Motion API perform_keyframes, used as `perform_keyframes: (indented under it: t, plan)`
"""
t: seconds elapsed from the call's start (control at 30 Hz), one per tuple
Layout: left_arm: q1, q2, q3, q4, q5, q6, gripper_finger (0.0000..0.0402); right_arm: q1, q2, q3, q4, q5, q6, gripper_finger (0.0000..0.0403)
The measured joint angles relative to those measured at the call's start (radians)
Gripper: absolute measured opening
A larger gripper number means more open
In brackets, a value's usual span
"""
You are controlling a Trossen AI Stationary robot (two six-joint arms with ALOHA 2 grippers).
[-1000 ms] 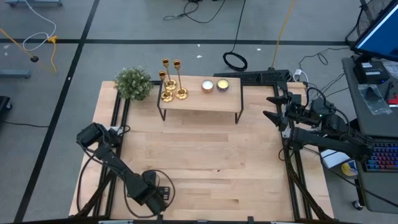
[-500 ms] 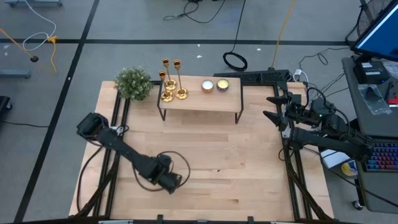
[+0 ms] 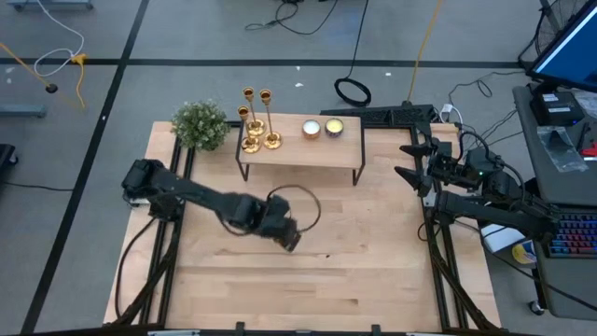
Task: Pick & Place candle stick holders
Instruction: Put the blue scented candle on the shelf
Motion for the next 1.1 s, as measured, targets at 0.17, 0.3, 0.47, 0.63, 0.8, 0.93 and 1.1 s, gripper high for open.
perform_keyframes:
  t: [0.17,0.3,0.47,0.63,0.8,0.93,1.1]
  plan:
    - [0.065,0.000,0.105,0.005,-0.102,0.128,0.0290,0.000,0.000,0.000,-0.001,0.000,-0.004,0.0380]
    - [0.099,0.000,0.171,0.028,-0.180,0.214,0.0290,0.000,0.000,0.000,-0.003,0.000,-0.004,0.0380]
    - [0.129,0.000,0.201,0.163,-0.240,0.339,0.0290,0.000,0.000,0.000,-0.003,0.000,-0.004,0.0380]
    - [0.160,0.009,0.201,0.313,-0.281,0.432,0.0290,0.000,0.000,0.000,-0.003,0.000,-0.007,0.0380]
    - [0.182,0.042,0.215,0.453,-0.285,0.526,0.0290,0.000,0.000,0.000,-0.003,0.001,-0.008,0.0380]
    - [0.186,0.100,0.292,0.437,-0.289,0.586,0.0290,-0.001,0.000,0.000,-0.003,0.003,-0.008,0.0380]
    - [0.205,0.217,0.498,0.265,-0.301,0.640,0.0290,-0.001,0.000,0.000,-0.007,0.001,-0.007,0.0380]
